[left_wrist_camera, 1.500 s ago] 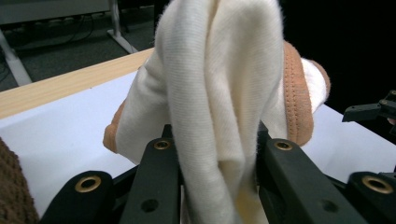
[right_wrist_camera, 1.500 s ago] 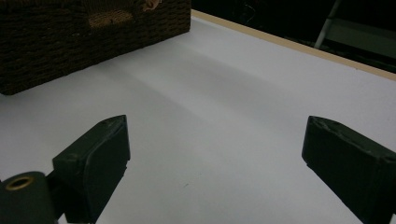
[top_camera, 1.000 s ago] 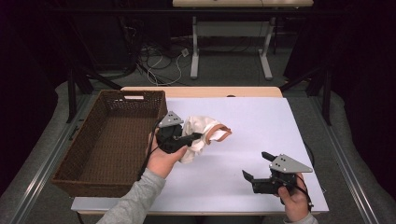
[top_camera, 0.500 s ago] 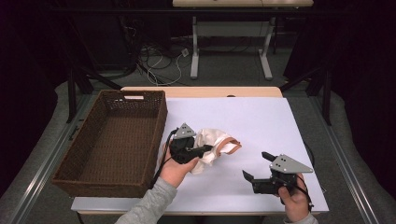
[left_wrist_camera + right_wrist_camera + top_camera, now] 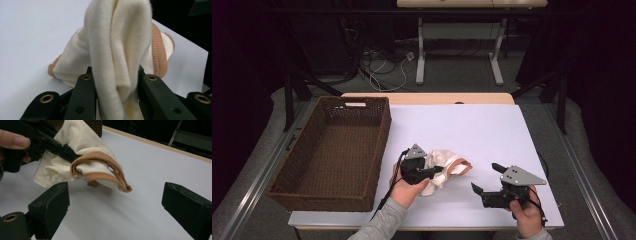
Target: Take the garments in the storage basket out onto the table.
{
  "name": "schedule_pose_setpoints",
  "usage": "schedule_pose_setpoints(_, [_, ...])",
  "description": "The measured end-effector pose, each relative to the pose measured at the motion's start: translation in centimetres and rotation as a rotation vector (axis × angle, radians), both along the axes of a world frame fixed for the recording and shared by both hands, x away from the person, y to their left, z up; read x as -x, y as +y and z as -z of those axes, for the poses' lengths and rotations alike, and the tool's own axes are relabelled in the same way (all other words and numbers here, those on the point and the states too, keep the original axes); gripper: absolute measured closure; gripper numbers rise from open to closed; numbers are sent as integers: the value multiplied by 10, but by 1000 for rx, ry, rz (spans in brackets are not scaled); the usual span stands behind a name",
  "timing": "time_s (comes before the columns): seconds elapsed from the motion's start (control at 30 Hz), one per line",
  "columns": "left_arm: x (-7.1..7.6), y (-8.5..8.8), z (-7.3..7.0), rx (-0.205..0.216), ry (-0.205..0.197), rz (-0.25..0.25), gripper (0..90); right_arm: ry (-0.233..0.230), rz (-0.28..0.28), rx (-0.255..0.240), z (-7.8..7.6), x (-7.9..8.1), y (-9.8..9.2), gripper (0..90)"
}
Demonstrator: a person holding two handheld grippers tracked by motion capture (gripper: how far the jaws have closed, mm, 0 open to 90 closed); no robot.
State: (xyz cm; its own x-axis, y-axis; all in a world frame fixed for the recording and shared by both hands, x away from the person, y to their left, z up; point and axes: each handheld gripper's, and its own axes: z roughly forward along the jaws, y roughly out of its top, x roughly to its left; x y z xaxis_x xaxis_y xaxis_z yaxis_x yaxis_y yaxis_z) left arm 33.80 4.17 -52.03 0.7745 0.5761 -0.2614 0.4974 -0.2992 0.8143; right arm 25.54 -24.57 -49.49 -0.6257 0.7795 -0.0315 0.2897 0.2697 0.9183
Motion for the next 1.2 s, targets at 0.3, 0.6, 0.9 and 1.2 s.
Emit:
schedule_pose_setpoints(0.3, [4,-10,18,-25,26,32,733,1,-6,4,0,1,1,72])
schedule_pose_setpoints(0.6, [9,-21,31,-51,13,90,682,9,-6,12,1,1,1,73])
schedule_pose_setpoints(0.9, [11,-20,34,-52,22,82,643,16,-5,13,3,0,3,72])
schedule_pose_setpoints(1.2, [12,-20,32,-50,22,82,540,20,-11,17,5,-1,3,73])
